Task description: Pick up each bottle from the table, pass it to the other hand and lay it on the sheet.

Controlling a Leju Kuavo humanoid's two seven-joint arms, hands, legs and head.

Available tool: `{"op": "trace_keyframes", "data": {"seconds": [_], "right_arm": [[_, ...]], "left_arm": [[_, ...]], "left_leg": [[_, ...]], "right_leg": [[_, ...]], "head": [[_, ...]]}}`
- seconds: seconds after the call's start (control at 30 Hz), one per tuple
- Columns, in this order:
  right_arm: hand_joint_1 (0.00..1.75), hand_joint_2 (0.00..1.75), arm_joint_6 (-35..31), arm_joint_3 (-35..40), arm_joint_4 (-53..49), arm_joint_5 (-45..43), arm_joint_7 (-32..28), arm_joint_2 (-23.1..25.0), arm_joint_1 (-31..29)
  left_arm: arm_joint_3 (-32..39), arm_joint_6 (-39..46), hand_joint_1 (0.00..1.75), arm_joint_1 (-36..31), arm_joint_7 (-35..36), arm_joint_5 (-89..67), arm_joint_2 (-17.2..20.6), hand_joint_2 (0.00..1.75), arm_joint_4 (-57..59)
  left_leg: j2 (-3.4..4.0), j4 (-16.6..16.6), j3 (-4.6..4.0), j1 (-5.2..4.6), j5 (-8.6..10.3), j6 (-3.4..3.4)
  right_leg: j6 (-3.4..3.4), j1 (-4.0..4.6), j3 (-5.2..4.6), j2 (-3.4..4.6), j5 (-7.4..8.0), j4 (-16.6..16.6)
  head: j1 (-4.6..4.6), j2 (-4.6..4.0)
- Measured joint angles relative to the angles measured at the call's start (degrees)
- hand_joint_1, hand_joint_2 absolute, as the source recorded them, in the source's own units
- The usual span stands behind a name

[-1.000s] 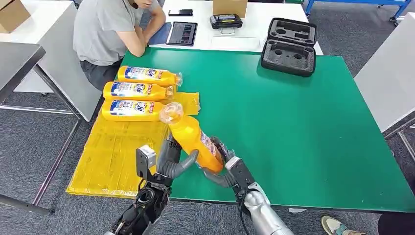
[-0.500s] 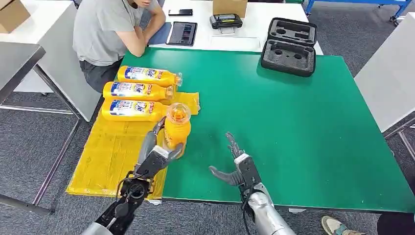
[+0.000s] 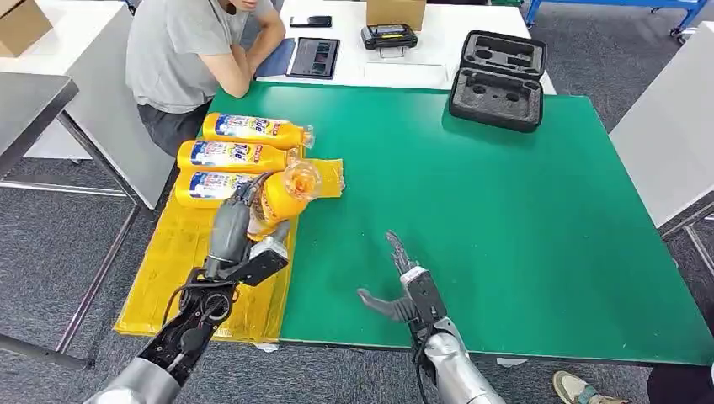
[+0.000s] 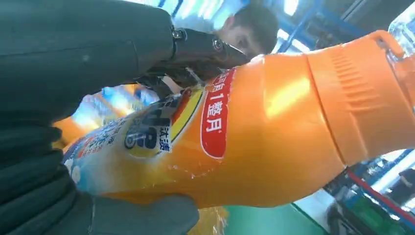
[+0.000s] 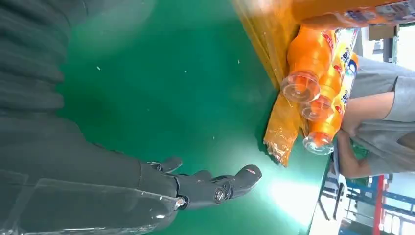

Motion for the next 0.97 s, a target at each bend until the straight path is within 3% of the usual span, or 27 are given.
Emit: {"op": "trace_keyframes", "data": {"seconds": [0.33, 0.73, 0.97], "right_arm": [[0.0, 1.75, 1.38, 0.0, 2.43, -0.67, 0.0, 0.55, -1.34], [0.0, 1.75, 1.12, -0.13, 4.39, -2.32, 0.0, 0.46, -1.16], [0.0, 1.75, 0.53, -0.31, 4.55, -2.36, 0.0, 0.46, -0.14]], "left_arm": [[-2.07, 2.7, 1.75, -0.4, 10.81, -22.43, 1.35, 1.75, -1.86], [-4.81, -2.98, 1.75, -0.2, 15.43, -28.56, 3.08, 1.75, -0.87], [-5.42, -4.2, 1.75, -0.42, 23.92, -37.33, 3.85, 1.75, 1.2]], "left_leg": [[0.0, 0.0, -0.01, 0.0, 0.0, 0.0], [0.0, 0.0, 0.0, 0.0, 0.0, 0.0], [0.01, 0.0, -0.01, 0.0, -0.01, 0.0]], "right_leg": [[0.0, -0.01, -0.01, 0.0, 0.0, -0.01], [0.0, 0.0, -0.01, 0.0, 0.0, -0.01], [0.0, 0.0, -0.03, 0.0, -0.01, -0.02]], "head": [[0.0, 0.0], [0.02, 0.0], [0.0, 0.0]]}}
